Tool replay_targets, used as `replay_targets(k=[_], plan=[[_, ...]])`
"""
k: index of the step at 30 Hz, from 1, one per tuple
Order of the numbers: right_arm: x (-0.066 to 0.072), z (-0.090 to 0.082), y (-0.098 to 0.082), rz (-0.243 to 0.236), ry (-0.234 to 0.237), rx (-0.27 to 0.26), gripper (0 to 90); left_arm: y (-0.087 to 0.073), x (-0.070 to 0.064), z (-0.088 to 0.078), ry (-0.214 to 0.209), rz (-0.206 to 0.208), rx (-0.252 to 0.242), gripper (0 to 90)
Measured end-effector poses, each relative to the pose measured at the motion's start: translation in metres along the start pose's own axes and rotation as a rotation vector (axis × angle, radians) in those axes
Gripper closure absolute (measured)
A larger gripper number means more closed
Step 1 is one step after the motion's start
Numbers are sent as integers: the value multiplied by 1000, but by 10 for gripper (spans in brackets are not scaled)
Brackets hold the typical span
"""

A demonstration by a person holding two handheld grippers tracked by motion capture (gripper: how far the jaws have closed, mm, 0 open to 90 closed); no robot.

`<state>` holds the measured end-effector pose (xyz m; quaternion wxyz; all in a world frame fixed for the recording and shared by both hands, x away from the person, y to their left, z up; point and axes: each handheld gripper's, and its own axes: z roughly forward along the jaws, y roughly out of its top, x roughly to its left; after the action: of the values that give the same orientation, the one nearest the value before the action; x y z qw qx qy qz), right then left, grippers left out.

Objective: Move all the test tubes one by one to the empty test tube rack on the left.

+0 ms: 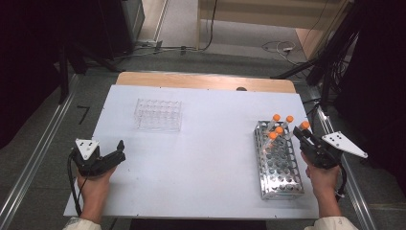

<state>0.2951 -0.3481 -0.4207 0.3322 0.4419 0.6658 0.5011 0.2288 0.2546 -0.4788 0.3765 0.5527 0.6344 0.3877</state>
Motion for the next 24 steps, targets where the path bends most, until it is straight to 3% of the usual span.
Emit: replay_targets(k=[6,10,14,24], plan=[[7,-14,4,7,21,-3,723,2,0,-3,-3,15,-16,40],[15,-19,5,8,38,10,723,2,-1,-4,-27,-1,1,40],[22,-23,7,25,56,13,723,2,-6,-6,-41,15,-8,41],[48,-27,8,-6,121,33,723,4,-20,-6,-76,58,-14,49]])
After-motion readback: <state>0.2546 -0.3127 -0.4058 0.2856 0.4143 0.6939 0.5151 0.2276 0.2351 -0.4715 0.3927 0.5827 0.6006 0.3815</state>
